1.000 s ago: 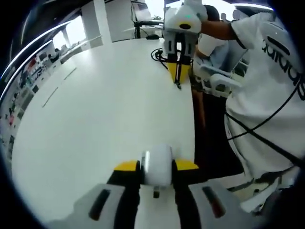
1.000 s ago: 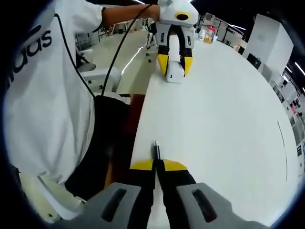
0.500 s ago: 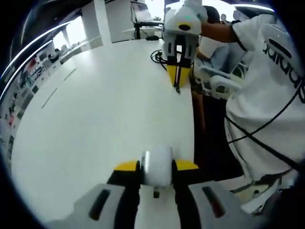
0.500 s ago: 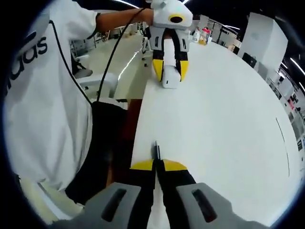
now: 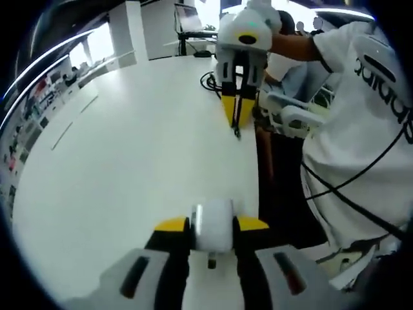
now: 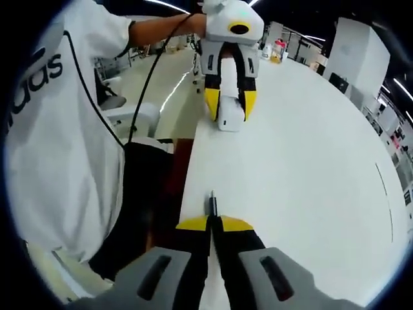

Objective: Plug the desk Type‑C cable into the charger adapter.

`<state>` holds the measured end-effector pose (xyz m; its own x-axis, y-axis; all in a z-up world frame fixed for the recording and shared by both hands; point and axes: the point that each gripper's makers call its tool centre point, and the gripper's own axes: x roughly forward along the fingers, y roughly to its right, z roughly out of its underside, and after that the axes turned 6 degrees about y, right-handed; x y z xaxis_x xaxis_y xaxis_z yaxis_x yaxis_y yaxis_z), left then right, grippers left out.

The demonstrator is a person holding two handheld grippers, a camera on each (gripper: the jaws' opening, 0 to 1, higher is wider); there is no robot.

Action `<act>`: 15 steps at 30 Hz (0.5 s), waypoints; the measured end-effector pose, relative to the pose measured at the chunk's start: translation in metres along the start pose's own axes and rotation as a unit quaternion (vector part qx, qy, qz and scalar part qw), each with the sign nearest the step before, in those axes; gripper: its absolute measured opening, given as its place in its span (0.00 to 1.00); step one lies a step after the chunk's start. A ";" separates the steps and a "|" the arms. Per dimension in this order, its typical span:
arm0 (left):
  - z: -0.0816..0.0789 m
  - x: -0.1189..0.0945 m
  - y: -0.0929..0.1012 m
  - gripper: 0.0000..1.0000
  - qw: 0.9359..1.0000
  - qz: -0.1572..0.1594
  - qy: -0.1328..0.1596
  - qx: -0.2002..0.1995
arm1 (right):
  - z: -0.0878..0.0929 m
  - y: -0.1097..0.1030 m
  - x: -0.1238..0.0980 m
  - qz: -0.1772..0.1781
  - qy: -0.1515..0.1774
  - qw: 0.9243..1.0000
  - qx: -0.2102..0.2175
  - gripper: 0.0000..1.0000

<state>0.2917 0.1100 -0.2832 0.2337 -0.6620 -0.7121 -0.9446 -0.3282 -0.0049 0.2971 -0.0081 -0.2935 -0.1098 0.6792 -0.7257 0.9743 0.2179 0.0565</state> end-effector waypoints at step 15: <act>-0.007 0.007 0.003 0.25 1.000 0.010 -0.006 -0.005 | -0.014 0.008 0.012 0.005 0.017 1.000 -0.006 0.03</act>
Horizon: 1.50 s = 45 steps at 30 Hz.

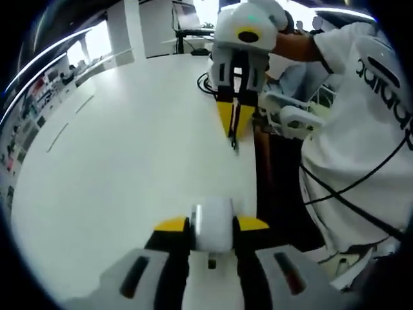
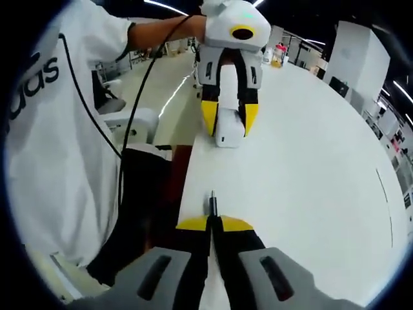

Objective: Plug the desk Type‑C cable into the charger adapter.

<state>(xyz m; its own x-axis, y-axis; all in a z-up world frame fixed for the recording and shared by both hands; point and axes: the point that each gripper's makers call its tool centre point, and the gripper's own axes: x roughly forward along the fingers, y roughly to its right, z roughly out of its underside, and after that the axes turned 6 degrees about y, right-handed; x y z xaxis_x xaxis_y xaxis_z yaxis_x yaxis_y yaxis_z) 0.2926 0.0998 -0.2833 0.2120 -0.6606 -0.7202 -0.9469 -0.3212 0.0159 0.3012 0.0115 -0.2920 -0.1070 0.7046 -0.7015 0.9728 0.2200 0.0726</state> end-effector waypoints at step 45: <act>-0.021 0.025 0.015 0.26 1.000 0.029 0.007 -0.003 | -0.026 0.004 0.021 0.003 0.013 1.000 0.002 0.03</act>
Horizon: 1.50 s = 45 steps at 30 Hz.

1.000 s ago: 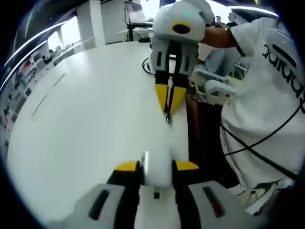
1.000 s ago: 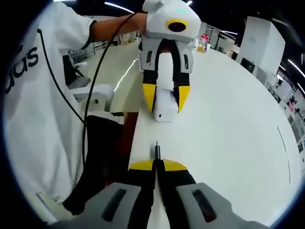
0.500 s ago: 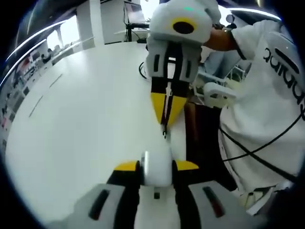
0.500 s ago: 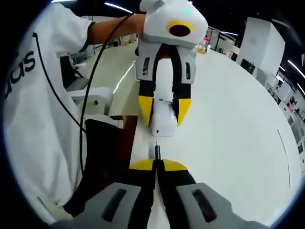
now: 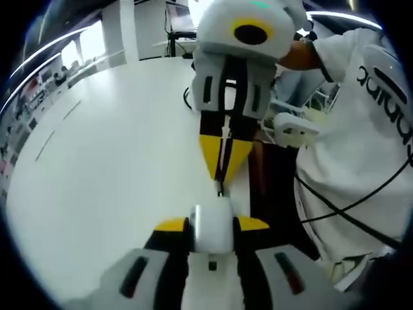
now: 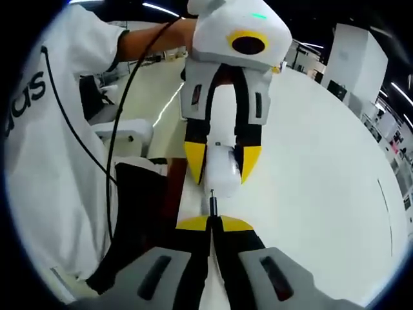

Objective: Plug the desk Type‑C cable into the charger adapter.

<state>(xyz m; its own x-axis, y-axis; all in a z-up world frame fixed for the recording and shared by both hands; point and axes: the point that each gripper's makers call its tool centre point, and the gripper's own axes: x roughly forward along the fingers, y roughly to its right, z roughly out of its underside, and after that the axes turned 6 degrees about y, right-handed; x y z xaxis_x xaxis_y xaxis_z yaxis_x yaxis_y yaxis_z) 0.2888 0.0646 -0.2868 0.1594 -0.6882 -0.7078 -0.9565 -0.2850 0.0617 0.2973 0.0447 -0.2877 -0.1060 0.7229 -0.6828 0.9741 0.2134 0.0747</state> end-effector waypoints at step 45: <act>0.001 0.004 -0.006 0.26 0.999 -0.009 -0.031 -0.008 | -0.003 -0.003 0.002 0.012 -0.050 0.999 0.020 0.02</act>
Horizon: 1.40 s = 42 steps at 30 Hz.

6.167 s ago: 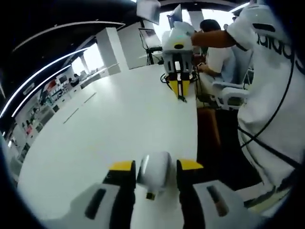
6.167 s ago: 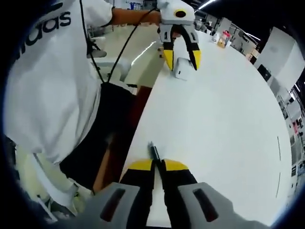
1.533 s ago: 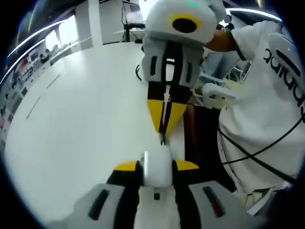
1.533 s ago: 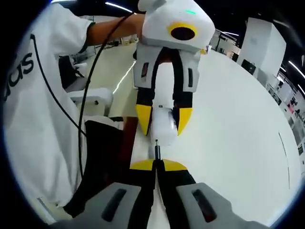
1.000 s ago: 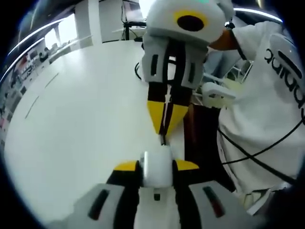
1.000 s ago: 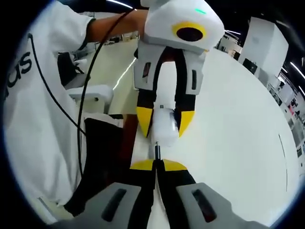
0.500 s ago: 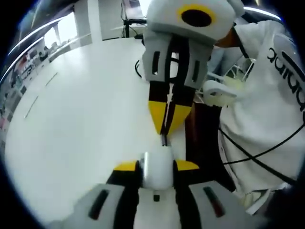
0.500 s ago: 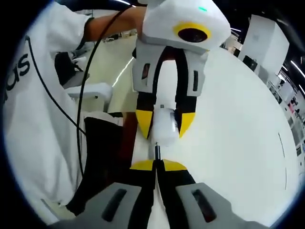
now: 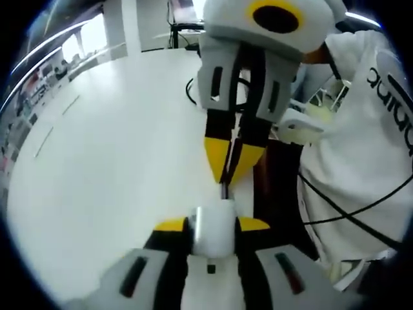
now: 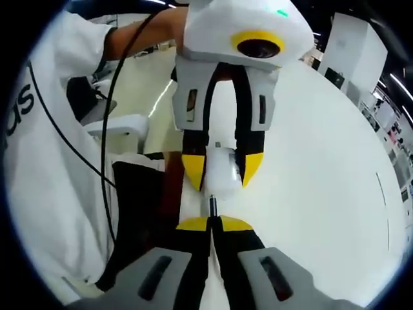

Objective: Plug the desk Type‑C cable into the charger adapter.

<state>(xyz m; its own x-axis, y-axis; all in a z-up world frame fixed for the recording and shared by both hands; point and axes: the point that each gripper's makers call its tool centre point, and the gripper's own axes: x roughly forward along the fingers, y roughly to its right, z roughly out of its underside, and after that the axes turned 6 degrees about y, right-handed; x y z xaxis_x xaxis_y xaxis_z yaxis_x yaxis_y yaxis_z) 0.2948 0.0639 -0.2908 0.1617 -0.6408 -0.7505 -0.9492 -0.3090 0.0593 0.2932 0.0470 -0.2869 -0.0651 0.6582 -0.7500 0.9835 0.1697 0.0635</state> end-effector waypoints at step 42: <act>0.004 -0.014 -0.016 0.24 0.997 0.030 0.063 -0.037 | 0.000 -0.002 0.007 -0.057 0.169 0.981 0.077 0.02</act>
<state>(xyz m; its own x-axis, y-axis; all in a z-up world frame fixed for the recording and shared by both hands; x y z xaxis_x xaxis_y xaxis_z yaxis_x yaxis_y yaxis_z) 0.3066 0.0808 -0.2842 0.1431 -0.7414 -0.6556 -0.9365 -0.3157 0.1525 0.2908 0.0506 -0.2922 -0.2024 0.8513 -0.4841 0.9788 0.1607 -0.1267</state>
